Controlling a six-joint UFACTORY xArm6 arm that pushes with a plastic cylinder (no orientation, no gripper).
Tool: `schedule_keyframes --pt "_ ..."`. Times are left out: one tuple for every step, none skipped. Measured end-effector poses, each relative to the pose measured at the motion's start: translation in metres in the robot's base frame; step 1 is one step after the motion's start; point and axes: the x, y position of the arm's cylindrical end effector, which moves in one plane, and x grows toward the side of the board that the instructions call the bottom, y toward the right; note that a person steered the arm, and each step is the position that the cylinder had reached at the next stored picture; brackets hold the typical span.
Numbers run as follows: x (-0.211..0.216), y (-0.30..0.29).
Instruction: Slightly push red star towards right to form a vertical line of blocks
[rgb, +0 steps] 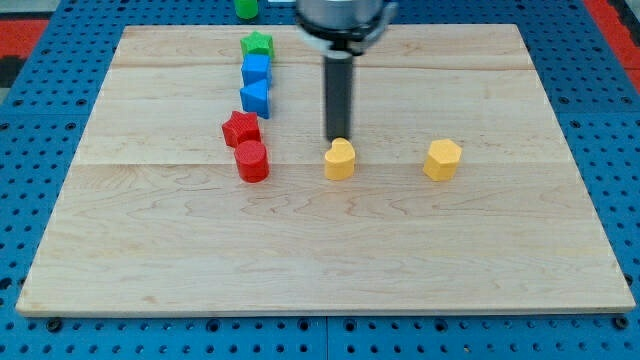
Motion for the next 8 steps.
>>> schedule_keyframes --pt "0.017 0.016" --pt "0.062 0.007" --pt "0.095 -0.049" --pt "0.105 -0.144" --pt "0.068 -0.190" --pt "0.023 -0.182" --pt "0.016 -0.202" --pt "0.000 -0.201"
